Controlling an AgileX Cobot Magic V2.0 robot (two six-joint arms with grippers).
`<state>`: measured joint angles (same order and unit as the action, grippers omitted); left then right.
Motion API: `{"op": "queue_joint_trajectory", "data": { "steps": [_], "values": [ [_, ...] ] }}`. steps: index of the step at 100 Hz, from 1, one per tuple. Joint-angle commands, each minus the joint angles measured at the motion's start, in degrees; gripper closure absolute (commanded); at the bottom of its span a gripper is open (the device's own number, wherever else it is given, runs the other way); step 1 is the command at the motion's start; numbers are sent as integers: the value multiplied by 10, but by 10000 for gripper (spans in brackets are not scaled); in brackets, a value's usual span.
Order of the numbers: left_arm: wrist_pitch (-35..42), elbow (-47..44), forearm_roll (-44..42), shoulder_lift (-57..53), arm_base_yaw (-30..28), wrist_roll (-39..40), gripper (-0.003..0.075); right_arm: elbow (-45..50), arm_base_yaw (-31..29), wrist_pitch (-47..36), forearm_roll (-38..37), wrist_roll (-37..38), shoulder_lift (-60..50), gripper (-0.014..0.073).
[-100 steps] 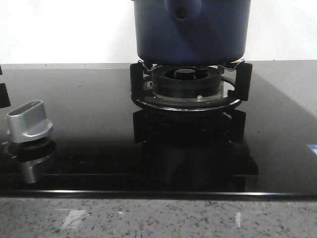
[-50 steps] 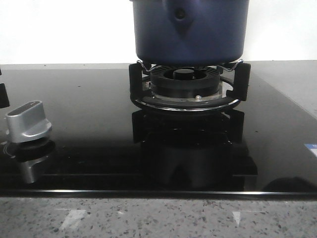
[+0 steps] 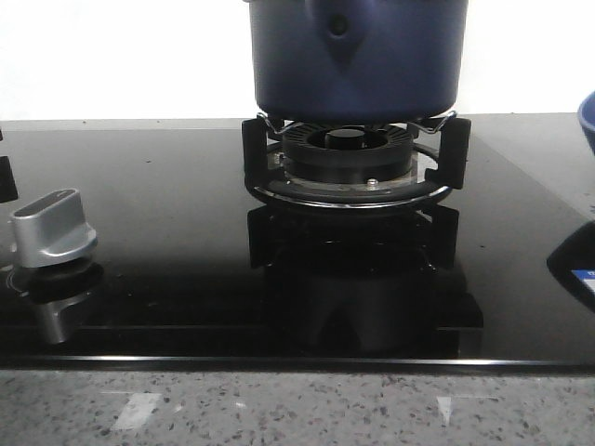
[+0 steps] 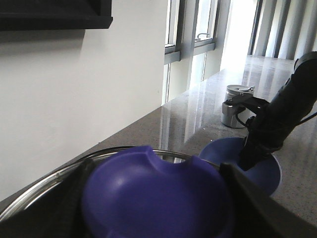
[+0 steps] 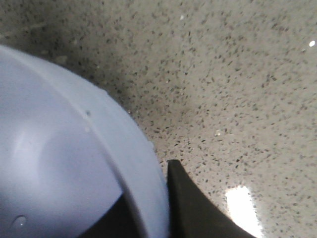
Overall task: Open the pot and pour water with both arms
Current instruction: 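Lower the bowl onto the counter and open the right gripper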
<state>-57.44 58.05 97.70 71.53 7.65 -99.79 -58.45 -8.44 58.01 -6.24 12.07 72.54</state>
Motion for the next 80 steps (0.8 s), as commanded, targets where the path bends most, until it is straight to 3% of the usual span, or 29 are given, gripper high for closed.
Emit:
{"op": "queue_joint_trajectory", "data": {
  "steps": [1, 30, 61, 80],
  "values": [
    [-18, 18, 54, -19, 4, -1, 457, -5, -5, -40, -2, 1, -20, 642],
    [-18, 18, 54, -19, 4, -1, 457, -5, -30, -40, -3, 1, -20, 622],
    [-18, 18, 54, -19, 4, -2, 457, -5, -30, -48, -3, 1, -28, 243],
    [-4, 18, 54, -17, 4, -7, 457, -15, -30, -75, -3, 3, -103, 209]
  ]
}}
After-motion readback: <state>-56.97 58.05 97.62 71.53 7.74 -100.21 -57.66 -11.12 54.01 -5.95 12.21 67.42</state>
